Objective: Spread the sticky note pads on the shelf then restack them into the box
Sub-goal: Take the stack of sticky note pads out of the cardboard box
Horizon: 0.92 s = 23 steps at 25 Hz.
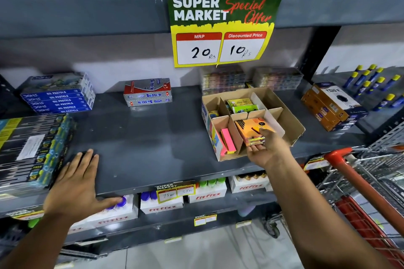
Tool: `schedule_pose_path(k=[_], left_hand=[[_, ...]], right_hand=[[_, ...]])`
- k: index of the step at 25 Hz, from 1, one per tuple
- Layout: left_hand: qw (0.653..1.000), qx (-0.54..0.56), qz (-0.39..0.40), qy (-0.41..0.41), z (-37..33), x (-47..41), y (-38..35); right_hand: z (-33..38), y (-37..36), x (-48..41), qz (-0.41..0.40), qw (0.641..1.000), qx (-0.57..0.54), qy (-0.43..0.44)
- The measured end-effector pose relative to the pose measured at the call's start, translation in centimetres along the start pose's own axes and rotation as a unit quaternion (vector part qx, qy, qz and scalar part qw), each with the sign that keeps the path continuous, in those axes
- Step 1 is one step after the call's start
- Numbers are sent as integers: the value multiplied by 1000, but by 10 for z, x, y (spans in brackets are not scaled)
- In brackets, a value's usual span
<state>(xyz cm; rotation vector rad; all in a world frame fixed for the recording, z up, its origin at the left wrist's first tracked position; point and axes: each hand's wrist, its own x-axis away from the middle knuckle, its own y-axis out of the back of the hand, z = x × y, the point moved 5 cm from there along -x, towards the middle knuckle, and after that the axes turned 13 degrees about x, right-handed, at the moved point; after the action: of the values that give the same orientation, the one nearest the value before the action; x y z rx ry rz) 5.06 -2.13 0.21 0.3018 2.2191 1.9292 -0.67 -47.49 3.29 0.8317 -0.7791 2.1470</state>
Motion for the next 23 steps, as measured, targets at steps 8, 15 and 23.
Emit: schedule_pose_path(k=[8,15,23], left_hand=[[1000,8,8,3,4,0,-3],[1000,19,10,2,5,-1,-4],[1000,29,5,-6,8,-1,-3]], right_hand=[[-2,13,15,-98,994,-3,52],[21,5,86,-51,977,14,204],[1,-87,113,157,953,164,201]])
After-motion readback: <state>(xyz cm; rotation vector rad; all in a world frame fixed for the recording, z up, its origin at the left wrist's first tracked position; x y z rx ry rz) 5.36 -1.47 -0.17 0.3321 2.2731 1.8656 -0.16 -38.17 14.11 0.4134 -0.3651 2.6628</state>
